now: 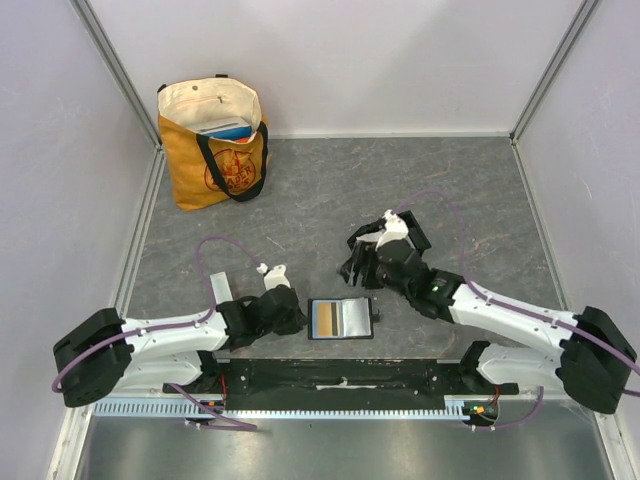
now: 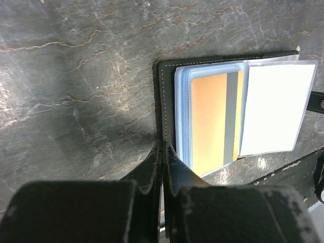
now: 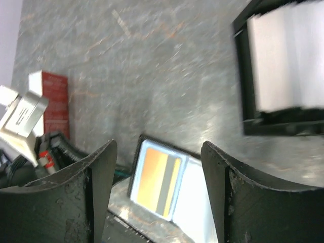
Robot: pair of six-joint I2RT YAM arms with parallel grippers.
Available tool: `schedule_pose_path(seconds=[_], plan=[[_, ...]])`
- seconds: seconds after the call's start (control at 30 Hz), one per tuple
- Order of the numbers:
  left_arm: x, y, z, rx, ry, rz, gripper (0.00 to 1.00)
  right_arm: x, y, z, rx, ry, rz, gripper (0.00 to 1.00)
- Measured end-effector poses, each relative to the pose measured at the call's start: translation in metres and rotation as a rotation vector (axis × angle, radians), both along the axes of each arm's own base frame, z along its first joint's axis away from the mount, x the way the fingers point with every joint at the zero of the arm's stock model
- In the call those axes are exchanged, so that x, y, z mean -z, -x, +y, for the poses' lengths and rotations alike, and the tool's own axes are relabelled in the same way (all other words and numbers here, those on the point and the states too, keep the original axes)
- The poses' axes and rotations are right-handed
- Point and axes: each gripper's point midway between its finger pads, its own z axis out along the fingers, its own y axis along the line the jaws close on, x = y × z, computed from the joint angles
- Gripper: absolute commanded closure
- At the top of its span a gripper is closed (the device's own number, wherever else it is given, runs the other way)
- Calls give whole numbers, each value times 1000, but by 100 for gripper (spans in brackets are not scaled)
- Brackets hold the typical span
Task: Put the credit cards into the card holder
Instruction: Insert the credit card into the card holder.
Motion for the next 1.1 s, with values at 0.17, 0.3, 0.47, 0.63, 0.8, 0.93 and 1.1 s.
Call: schedule_pose_path(seconds=[0.17,0.3,0.47,0.63,0.8,0.93,1.1], plan=[[-7,-2,5,2,-8,-22,89,-15,-34,-43,94,98,-59,21],[-16,-6,6,1,-15,-50,66,-18,-55,-70,140,184,-67,19],[-33,-15,6,-5,-23,-99,52,-19,-84,-89,169,250,-57,18],[-53,-37,-1,-2,-16,-155,49,-1,-102,-104,159,291,1,16],[-63,-74,-18,4,31,-153,49,20,-111,-113,128,301,74,16],[-62,-103,-36,31,76,-128,51,31,-115,-118,100,271,123,15],[-64,-124,-69,99,131,-122,53,43,-121,-120,76,225,167,14]])
